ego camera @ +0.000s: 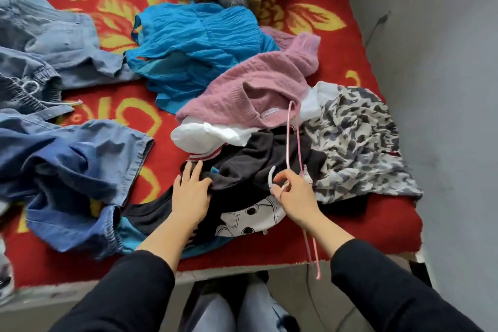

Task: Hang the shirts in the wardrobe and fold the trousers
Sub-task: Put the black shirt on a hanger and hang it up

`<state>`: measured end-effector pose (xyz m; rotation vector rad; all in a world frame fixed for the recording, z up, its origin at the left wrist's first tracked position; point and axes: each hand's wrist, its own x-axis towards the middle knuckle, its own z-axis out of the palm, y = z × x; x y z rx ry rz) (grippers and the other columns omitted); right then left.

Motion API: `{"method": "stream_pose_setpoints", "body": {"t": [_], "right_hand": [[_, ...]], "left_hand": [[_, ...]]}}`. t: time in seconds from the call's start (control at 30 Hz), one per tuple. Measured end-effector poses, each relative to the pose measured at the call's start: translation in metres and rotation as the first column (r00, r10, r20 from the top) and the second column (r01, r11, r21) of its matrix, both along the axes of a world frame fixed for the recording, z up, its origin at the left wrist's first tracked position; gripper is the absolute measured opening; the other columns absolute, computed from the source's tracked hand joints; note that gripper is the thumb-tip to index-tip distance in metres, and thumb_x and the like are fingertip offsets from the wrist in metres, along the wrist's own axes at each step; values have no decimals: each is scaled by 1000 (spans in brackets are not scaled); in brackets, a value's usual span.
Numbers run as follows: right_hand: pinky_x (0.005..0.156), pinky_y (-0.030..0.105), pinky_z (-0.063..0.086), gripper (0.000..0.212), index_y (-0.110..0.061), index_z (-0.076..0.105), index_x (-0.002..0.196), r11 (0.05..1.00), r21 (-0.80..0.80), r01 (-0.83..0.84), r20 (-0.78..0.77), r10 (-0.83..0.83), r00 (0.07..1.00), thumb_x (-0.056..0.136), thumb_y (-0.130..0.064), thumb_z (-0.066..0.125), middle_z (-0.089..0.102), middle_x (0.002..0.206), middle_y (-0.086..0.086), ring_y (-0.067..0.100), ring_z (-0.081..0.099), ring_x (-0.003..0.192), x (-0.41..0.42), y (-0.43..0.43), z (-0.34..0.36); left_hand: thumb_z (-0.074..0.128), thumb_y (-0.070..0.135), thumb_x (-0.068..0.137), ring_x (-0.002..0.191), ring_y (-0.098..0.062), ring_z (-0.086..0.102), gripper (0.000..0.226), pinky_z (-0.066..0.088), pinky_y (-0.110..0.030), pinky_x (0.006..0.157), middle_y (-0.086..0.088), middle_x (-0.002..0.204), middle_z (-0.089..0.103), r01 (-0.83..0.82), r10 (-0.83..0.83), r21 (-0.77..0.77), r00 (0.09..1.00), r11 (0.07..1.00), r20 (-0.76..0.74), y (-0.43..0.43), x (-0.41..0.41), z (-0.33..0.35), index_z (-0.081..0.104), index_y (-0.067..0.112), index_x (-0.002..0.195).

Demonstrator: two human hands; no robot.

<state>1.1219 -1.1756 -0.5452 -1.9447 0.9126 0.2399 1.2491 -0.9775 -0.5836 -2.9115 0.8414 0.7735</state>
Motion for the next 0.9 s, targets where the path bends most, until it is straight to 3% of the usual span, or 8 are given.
{"method": "stream_pose_setpoints", "body": {"t": [0.1, 0.2, 0.3, 0.4, 0.57, 0.63, 0.77, 0.9], "right_hand": [[56, 15, 39, 52, -36, 53, 124, 979, 188, -80, 44, 73, 996, 82, -7, 66, 44, 61, -4, 9, 42, 58, 11, 22, -7], [52, 16, 40, 84, -50, 35, 139, 945, 272, -180, 33, 177, 984, 78, 1, 65, 42, 59, -3, 8, 41, 53, 19, 42, -13], [56, 11, 38, 55, -35, 57, 123, 960, 144, -240, -12, 245, 970, 80, -1, 61, 55, 70, -3, 10, 51, 61, 26, 51, -17], [54, 12, 35, 20, -18, 63, 90, 985, 68, -158, -23, 160, 987, 84, -2, 53, 57, 72, -2, 15, 51, 69, 35, 48, -9], [50, 22, 33, 19, -21, 61, 79, 973, 215, 89, 94, -111, 989, 89, -5, 57, 53, 61, -3, 10, 41, 55, 56, 35, 32], [49, 24, 29, 19, -18, 61, 79, 971, 201, 132, 171, -167, 971, 91, -4, 55, 45, 53, -6, 10, 36, 50, 63, 26, 56], [54, 23, 39, 9, -8, 64, 91, 971, 179, 160, 336, -213, 917, 92, -9, 55, 55, 71, 8, 15, 48, 62, 77, 10, 109], [40, 15, 32, 18, -21, 56, 106, 927, 330, 176, 362, -296, 884, 92, -9, 60, 50, 67, -4, 2, 43, 45, 84, 8, 164]], "left_hand": [[47, 27, 95, 120, -26, 52, 21, 32, -38, 101, -6, 116, 65, -15, 1, -116, 993, 993, -117, 9, -1, 0, 60, 21, 110], [54, 34, 91, 93, -18, 63, 19, 44, -30, 72, 2, 96, 72, -224, 84, -361, 927, 905, -366, 15, -12, 20, 66, 24, 101], [60, 30, 91, 82, -1, 61, 15, 44, -18, 68, 11, 89, 71, -397, 50, -438, 784, 807, -618, 24, -21, 38, 71, 24, 100], [69, 30, 82, 79, -7, 62, 19, 49, -27, 75, 1, 89, 69, -431, 52, -386, 719, 816, -693, 36, -19, 44, 65, 23, 98], [64, 35, 83, 83, -22, 49, 28, 44, -35, 74, 0, 77, 55, -96, 5, -179, 893, 979, -451, 44, -1, 56, 49, 30, 60], [59, 37, 88, 70, -17, 50, 28, 42, -31, 65, 3, 68, 55, -159, 54, -197, 888, 967, -456, 38, 14, 83, 54, 27, 63], [59, 34, 91, 57, -11, 56, 30, 43, -26, 57, 2, 63, 59, -328, 50, -352, 790, 876, -612, 21, 45, 164, 65, 7, 78], [58, 20, 93, 50, -8, 60, 21, 47, -21, 45, 3, 61, 65, -580, 61, -510, 696, 636, -715, 2, 61, 239, 65, 16, 73]]}}
